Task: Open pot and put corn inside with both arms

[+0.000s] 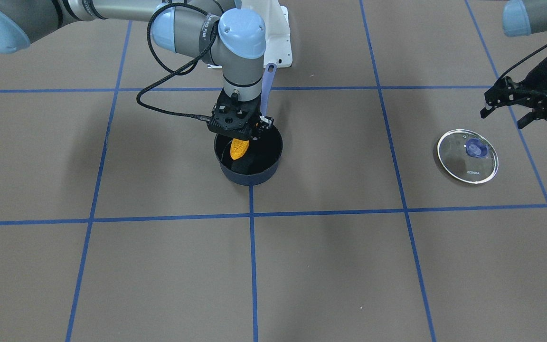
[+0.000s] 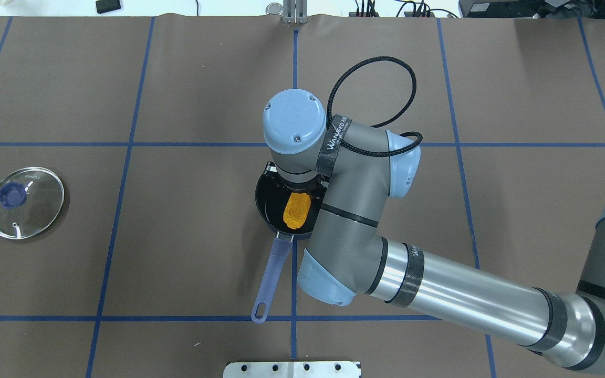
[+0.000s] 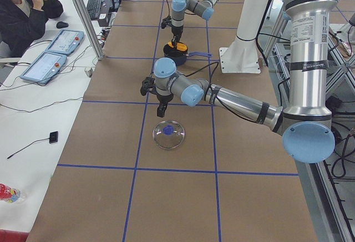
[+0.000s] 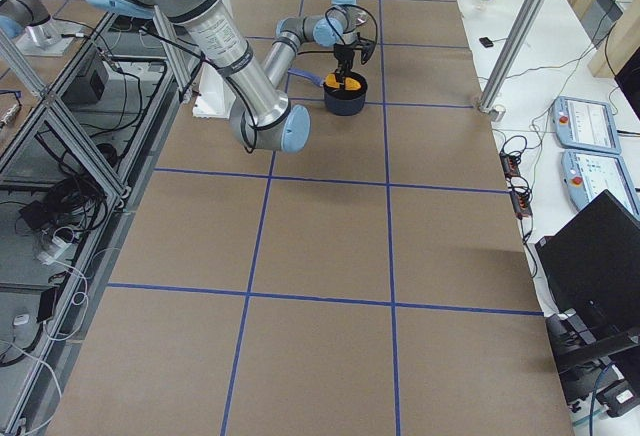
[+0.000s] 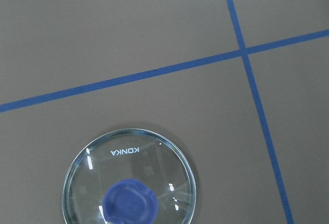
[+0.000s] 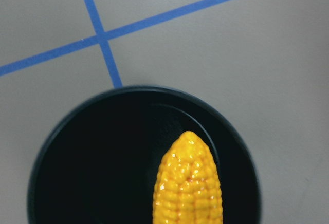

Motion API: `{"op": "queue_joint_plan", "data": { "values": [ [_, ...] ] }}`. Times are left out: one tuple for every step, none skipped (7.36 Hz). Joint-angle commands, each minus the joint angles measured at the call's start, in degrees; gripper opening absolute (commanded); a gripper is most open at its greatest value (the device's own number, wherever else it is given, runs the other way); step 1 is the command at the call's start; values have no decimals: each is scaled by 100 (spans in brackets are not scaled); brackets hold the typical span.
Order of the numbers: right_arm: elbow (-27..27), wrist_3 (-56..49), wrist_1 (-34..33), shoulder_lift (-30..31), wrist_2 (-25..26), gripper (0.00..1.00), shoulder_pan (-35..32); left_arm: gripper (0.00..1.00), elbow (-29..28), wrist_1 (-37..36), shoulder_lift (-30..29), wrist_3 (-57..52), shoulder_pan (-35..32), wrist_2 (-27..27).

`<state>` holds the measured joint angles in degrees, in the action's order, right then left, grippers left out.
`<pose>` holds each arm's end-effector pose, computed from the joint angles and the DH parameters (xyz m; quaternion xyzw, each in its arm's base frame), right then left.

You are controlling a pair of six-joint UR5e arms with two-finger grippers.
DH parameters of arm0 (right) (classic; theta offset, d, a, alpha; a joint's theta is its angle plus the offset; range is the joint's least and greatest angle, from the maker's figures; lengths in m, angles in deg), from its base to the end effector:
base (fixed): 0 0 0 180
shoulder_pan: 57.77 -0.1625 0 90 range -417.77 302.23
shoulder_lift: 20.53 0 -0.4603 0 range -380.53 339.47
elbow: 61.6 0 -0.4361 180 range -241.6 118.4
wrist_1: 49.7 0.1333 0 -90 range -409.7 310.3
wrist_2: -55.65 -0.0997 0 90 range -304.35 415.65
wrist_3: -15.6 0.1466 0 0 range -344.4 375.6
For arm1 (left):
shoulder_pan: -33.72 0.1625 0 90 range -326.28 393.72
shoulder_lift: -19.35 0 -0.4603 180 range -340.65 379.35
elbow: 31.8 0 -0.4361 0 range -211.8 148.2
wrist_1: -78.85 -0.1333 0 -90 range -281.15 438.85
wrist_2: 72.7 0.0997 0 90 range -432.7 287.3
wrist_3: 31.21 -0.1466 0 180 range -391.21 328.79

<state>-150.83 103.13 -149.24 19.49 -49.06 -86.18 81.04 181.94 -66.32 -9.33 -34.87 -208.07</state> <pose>-0.6620 -0.4673 0.1738 -0.0265 -0.3564 0.1671 0.9189 0.1620 -0.4925 0.5185 0.0966 0.4376 0.1014 0.8882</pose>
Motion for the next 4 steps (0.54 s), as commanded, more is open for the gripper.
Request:
{"op": "queue_joint_plan", "data": {
  "values": [
    [142, -17, 74, -21, 20, 39, -7, 98, 273, -254, 217, -376, -216, -24],
    [265, -9, 240, -21, 20, 42, -7, 98, 273, -254, 218, -378, -217, -24],
    [301, -35, 328, -21, 194, 97, -7, 98, 282, -246, 218, -386, -217, -24],
    [292, -78, 329, -21, 248, 100, -7, 98, 343, -315, 226, -378, -217, -33]
  ]
}}
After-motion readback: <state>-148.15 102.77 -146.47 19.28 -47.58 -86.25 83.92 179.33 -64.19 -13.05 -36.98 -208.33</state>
